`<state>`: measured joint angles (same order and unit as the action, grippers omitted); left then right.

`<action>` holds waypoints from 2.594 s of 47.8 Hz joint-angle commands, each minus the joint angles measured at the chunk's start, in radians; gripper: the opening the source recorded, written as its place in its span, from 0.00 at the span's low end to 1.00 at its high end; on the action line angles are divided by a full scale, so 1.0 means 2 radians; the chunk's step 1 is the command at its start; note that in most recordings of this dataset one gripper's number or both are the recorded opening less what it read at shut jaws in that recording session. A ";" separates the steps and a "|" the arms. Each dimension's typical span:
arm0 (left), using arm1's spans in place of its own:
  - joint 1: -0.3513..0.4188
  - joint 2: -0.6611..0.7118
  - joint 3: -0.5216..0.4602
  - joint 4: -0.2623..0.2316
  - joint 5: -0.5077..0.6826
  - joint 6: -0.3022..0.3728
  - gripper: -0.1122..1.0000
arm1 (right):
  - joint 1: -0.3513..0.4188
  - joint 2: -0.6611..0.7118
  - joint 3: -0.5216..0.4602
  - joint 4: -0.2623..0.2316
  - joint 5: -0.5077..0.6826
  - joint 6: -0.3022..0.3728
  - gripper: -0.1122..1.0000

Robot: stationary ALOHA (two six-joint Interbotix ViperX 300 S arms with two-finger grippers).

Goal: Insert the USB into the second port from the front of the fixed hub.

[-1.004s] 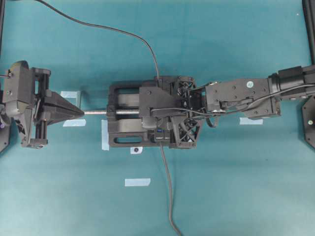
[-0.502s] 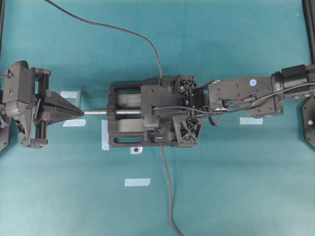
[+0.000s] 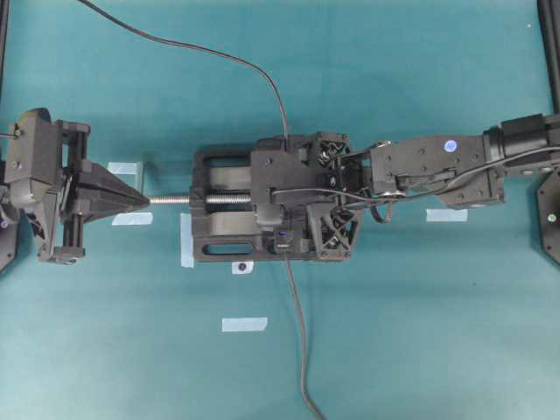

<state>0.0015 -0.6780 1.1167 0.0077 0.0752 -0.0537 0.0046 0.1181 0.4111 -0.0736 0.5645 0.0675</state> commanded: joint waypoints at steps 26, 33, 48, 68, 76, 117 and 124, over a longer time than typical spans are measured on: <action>0.000 -0.001 -0.005 0.001 -0.005 -0.005 0.10 | -0.001 -0.117 0.071 0.002 -0.051 0.003 0.85; 0.000 -0.002 -0.005 0.001 -0.005 -0.003 0.10 | -0.001 -0.131 0.088 0.002 -0.061 0.003 0.85; 0.000 -0.004 0.001 0.001 -0.018 -0.002 0.10 | -0.001 -0.151 0.115 0.002 -0.100 0.003 0.85; 0.000 -0.004 0.002 0.001 -0.018 -0.002 0.10 | -0.001 -0.178 0.145 0.002 -0.131 0.003 0.85; 0.000 -0.004 0.001 0.001 -0.018 -0.002 0.10 | -0.001 -0.191 0.155 0.002 -0.139 0.003 0.85; 0.000 -0.004 -0.001 0.001 -0.018 -0.002 0.10 | -0.001 -0.222 0.199 0.008 -0.209 0.004 0.85; 0.000 -0.004 -0.001 0.001 -0.018 -0.002 0.10 | -0.001 -0.221 0.199 0.008 -0.208 0.004 0.85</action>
<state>0.0015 -0.6842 1.1290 0.0077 0.0476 -0.0583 0.0046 -0.3160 0.8191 -0.0598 0.1534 0.0690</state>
